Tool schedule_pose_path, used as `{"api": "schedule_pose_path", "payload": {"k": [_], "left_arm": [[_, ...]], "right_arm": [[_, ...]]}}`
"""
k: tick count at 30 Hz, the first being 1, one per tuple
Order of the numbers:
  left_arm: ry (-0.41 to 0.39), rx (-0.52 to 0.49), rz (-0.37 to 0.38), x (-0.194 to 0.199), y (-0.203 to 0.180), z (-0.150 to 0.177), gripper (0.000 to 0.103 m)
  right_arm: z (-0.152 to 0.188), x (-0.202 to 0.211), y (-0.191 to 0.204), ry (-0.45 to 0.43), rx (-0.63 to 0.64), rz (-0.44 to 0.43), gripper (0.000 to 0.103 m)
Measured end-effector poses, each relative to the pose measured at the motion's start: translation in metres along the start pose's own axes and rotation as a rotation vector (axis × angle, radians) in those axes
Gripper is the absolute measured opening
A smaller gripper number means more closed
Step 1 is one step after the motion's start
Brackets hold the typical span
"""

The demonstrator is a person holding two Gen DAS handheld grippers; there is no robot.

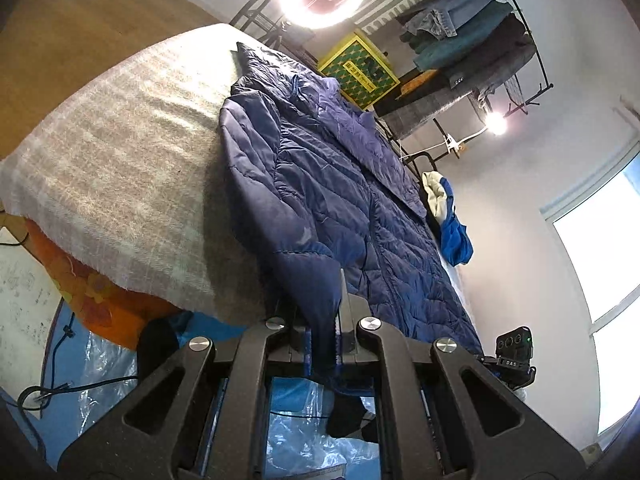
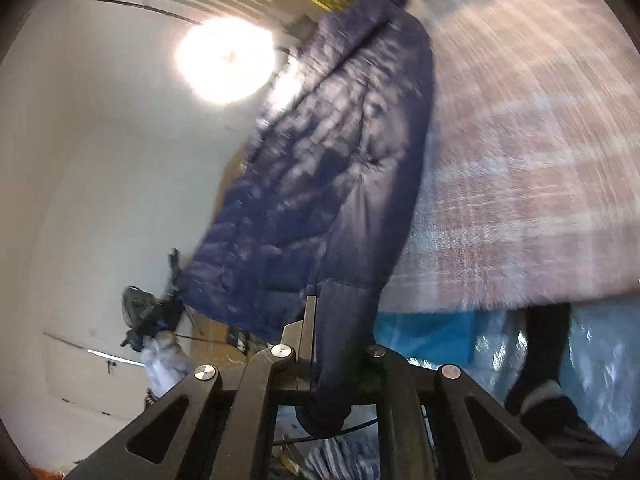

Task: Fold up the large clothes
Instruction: 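Carry the held hem over the jacket body toward the collar with both grippers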

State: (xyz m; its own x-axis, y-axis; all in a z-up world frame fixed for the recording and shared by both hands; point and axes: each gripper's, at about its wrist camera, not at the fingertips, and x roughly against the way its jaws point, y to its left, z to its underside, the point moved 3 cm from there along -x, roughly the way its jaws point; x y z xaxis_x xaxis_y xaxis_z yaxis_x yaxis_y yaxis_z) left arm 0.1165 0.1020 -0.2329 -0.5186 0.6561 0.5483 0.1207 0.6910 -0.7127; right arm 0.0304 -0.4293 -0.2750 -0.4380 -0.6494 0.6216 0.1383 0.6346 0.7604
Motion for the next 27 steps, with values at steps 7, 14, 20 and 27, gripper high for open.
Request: {"api": "schedule_pose_path", "payload": {"k": [7, 14, 20, 27], "left_arm": [[-0.012, 0.011, 0.018, 0.006, -0.004, -0.007, 0.004], [-0.035, -0.003, 0.034, 0.011, -0.020, -0.034, 0.004], [-0.069, -0.055, 0.018, 0.002, -0.050, -0.075, 0.004], [-0.094, -0.115, -0.036, -0.025, -0.071, -0.122, 0.004]], "right_arm": [[-0.008, 0.020, 0.011, 0.005, -0.024, -0.041, 0.005], [-0.030, 0.041, 0.045, -0.062, 0.057, -0.046, 0.004], [-0.061, 0.047, 0.058, -0.123, 0.076, -0.027, 0.004], [-0.104, 0.050, 0.074, -0.177, 0.121, 0.013, 0.004]]}}
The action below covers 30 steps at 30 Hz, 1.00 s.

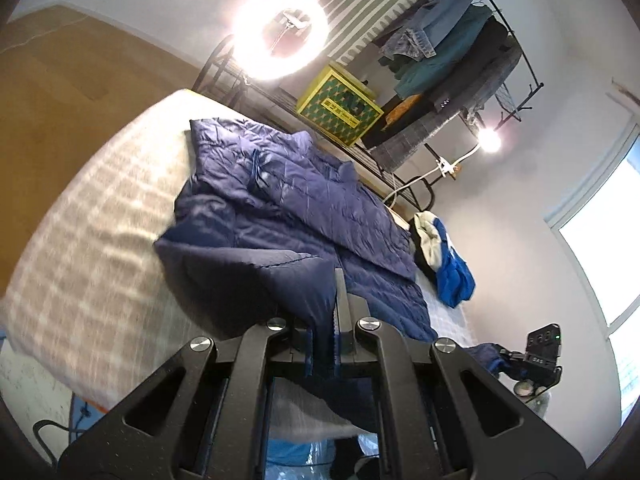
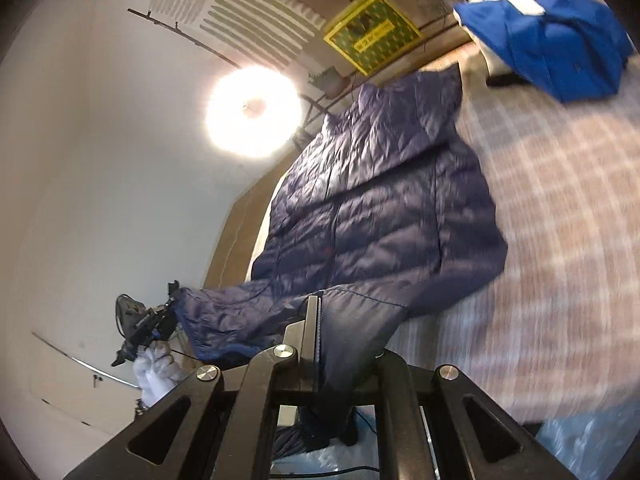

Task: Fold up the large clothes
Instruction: 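Carry the held hem over the jacket body toward the collar with both grippers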

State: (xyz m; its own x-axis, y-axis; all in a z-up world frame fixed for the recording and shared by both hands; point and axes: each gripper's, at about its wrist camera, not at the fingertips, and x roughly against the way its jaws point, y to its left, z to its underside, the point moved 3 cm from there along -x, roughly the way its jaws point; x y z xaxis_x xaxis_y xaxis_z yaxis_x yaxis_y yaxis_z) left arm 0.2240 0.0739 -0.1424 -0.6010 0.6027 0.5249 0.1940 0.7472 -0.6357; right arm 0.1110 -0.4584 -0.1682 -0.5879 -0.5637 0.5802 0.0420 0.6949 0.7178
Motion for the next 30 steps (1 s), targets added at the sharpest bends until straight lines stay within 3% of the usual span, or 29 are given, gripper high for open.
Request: {"api": "schedule_pose_path", "payload": {"k": [13, 19, 30], "left_arm": [[-0.013, 0.038, -0.092, -0.075, 0.023, -0.053, 0.004], [0.036, 0.056, -0.191, -0.131, 0.051, -0.067, 0.004], [0.117, 0.108, -0.273, -0.208, 0.096, -0.076, 0.006]], "right_arm": [[-0.083, -0.046, -0.011, -0.045, 0.054, 0.122, 0.003], [-0.119, -0.086, -0.034, -0.026, 0.048, 0.209, 0.003], [-0.158, -0.161, -0.078, 0.032, 0.019, 0.324, 0.004]]}}
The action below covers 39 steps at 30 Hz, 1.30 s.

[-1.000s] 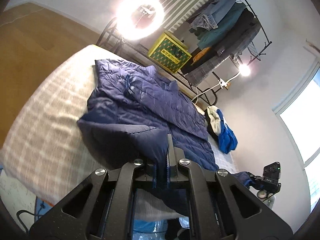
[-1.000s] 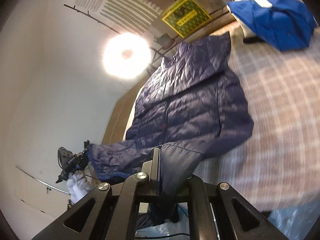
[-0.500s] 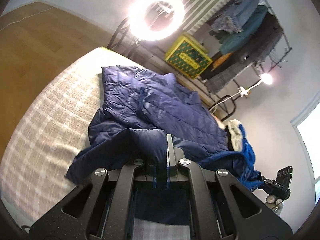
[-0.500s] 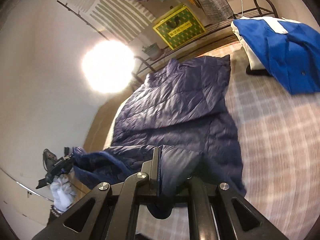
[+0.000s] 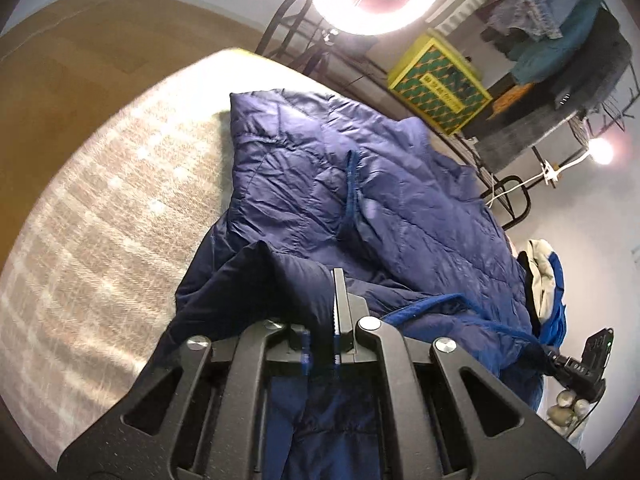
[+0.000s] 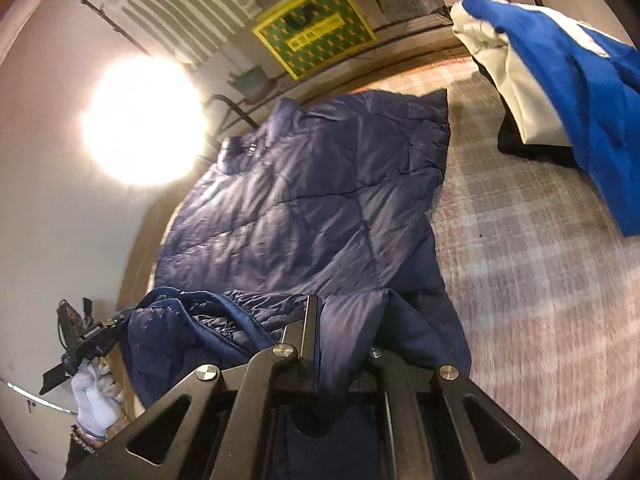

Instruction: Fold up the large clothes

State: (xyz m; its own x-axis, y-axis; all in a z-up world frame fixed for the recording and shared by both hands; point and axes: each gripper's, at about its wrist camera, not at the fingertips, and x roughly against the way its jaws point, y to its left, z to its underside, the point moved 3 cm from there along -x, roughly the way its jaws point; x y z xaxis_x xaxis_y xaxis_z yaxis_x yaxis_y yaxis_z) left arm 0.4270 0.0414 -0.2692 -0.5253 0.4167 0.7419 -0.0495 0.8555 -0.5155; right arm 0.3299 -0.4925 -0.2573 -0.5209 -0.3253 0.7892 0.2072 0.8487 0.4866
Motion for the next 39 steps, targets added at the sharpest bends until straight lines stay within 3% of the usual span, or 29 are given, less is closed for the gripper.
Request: {"api": "schedule_pose_path", "payload": {"k": [1, 3, 5, 9, 12, 15, 17, 19, 30, 31, 32, 33, 35, 38, 39], "left_arm": [[0.017, 0.018, 0.012, -0.003, 0.002, -0.001, 0.010], [0.038, 0.038, 0.047, -0.003, 0.004, -0.004, 0.034], [0.010, 0.030, 0.090, 0.008, 0.006, -0.009, 0.041], [-0.039, 0.024, 0.120, 0.035, 0.019, -0.024, 0.053], [-0.083, -0.001, 0.099, 0.053, 0.033, -0.032, 0.053], [-0.073, -0.068, 0.021, 0.055, 0.050, -0.028, 0.053], [-0.032, -0.094, 0.004, 0.046, 0.058, -0.024, 0.053], [-0.005, -0.123, 0.011, 0.036, 0.061, -0.019, 0.053], [0.098, -0.200, 0.035, -0.009, 0.040, -0.007, 0.052], [0.098, -0.213, 0.020, -0.011, 0.037, -0.006, 0.051], [0.098, -0.230, 0.001, -0.014, 0.034, -0.006, 0.041], [0.104, -0.252, -0.019, -0.016, 0.031, -0.005, 0.026], [0.107, -0.298, -0.055, -0.020, 0.025, -0.002, 0.011], [0.073, -0.360, -0.078, -0.017, 0.017, 0.000, 0.005], [0.060, -0.372, -0.084, -0.014, 0.016, 0.000, 0.004]], "right_arm": [[-0.001, -0.005, -0.002, 0.007, 0.000, 0.005, 0.006], [-0.002, -0.011, -0.003, 0.017, 0.007, -0.016, 0.013], [-0.002, -0.010, -0.004, 0.026, 0.016, -0.057, 0.026], [0.000, 0.004, -0.007, 0.009, 0.068, -0.106, 0.031], [0.002, 0.017, -0.018, -0.014, 0.064, -0.113, 0.045], [0.003, 0.040, -0.030, -0.070, 0.074, -0.126, 0.047], [0.004, 0.054, -0.038, -0.122, 0.083, -0.122, 0.072], [0.006, 0.066, -0.045, -0.177, 0.115, -0.087, 0.075], [0.004, 0.022, -0.040, -0.073, 0.231, -0.016, 0.075], [0.003, 0.016, -0.039, -0.061, 0.237, -0.008, 0.075], [0.001, 0.009, -0.035, -0.046, 0.250, 0.006, 0.074], [0.000, 0.003, -0.031, -0.035, 0.268, 0.011, 0.069], [0.000, -0.005, -0.025, -0.011, 0.299, 0.017, 0.035], [0.003, -0.008, -0.017, 0.011, 0.350, 0.043, 0.009], [0.005, -0.006, -0.015, 0.010, 0.364, 0.048, 0.007]]}}
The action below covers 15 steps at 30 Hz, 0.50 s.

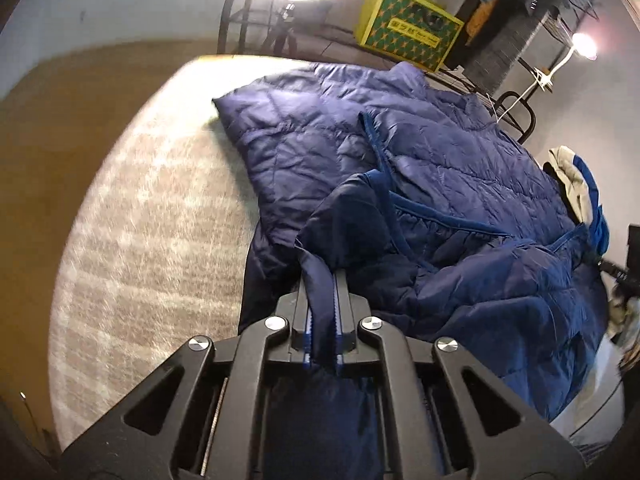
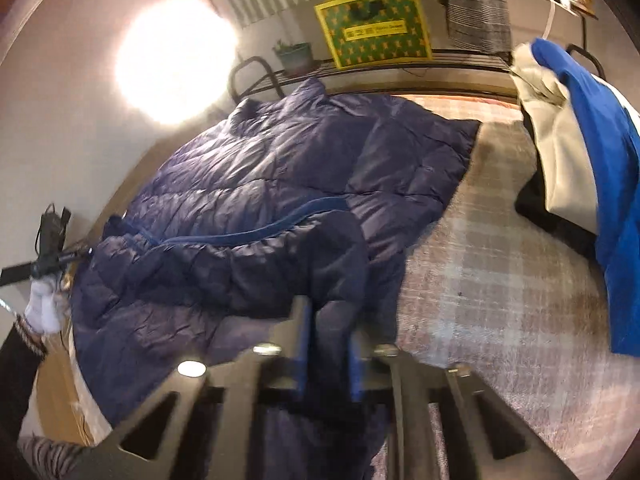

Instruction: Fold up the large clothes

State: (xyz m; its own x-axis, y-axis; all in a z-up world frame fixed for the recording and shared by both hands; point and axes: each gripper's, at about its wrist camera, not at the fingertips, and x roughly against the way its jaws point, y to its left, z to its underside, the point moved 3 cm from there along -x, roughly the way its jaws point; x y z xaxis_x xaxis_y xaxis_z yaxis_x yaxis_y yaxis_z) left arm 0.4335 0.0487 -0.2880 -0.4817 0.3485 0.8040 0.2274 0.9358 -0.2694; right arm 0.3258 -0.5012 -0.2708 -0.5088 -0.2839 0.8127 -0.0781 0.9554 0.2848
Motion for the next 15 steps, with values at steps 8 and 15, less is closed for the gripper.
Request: {"api": "schedule_pose_path", "payload": {"k": [8, 15], "left_arm": [[-0.115, -0.028, -0.011, 0.040, -0.007, -0.013, 0.002], [-0.215, -0.061, -0.050, 0.065, -0.015, -0.048, 0.002]], "right_arm": [[-0.008, 0.035, 0.022, -0.089, 0.084, 0.097, 0.003], [-0.039, 0.069, 0.040, -0.217, 0.146, 0.197, 0.002]]}}
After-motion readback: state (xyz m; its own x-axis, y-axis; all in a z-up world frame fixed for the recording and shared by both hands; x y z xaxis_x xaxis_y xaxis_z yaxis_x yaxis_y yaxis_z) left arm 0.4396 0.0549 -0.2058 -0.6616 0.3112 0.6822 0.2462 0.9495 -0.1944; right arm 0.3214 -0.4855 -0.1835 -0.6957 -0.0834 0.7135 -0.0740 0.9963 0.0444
